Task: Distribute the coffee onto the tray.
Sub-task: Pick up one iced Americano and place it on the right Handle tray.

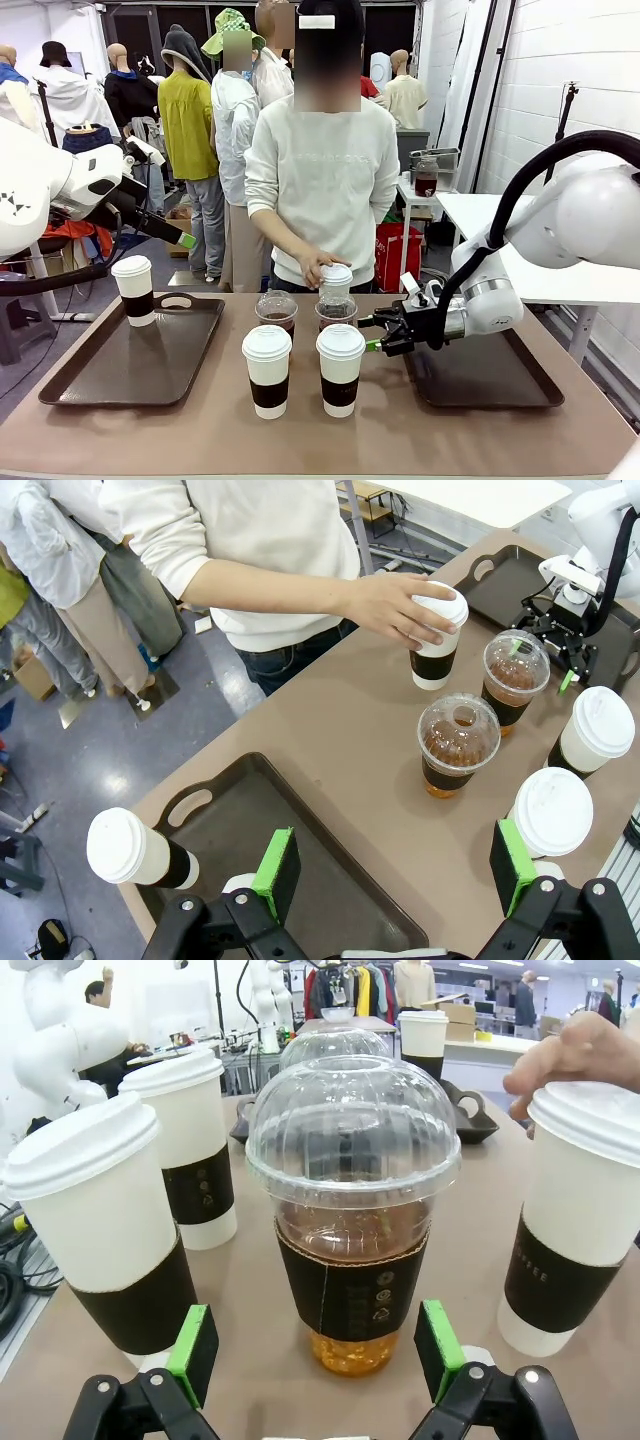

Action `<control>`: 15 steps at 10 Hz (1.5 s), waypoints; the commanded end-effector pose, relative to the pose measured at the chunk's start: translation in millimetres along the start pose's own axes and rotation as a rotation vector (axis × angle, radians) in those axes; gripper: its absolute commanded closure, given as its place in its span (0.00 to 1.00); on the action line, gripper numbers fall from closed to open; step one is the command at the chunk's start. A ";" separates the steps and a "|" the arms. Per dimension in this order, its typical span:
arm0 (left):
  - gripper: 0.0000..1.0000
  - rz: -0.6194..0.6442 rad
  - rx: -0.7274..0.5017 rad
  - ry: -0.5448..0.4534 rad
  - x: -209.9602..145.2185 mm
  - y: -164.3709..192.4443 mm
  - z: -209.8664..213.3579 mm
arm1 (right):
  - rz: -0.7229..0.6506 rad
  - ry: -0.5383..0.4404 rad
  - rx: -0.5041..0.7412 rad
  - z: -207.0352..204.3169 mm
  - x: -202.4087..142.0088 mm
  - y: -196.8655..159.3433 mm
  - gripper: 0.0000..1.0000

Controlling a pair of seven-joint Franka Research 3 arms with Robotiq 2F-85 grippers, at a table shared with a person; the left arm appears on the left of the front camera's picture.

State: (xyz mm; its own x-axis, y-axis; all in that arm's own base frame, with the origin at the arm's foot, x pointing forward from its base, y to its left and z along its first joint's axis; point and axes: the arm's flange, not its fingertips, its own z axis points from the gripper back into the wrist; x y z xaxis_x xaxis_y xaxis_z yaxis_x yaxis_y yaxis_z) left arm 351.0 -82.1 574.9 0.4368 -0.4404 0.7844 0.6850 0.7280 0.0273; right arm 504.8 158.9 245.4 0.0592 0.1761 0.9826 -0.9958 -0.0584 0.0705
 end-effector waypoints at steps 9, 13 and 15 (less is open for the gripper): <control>0.00 0.006 -0.019 -0.008 -0.4 0.5 -0.1 | -0.012 -0.038 -0.040 -25.1 -9.2 -19.3 0.00; 0.00 0.006 -0.019 -0.008 -0.4 0.5 -0.1 | -0.022 -0.043 -0.012 -33.2 -11.6 -19.4 0.00; 0.00 0.006 -0.019 -0.008 -0.4 0.5 -0.1 | -0.024 -0.044 0.003 -40.6 -12.1 -21.5 0.00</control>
State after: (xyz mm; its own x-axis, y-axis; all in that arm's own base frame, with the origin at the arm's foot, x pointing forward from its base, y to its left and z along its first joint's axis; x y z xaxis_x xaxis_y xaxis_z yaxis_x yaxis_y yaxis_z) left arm 351.0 -82.1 574.9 0.4368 -0.4404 0.7844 0.6850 0.7280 0.0273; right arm 515.5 189.8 227.0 0.0837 0.1458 0.9858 -0.9942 -0.0550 0.0926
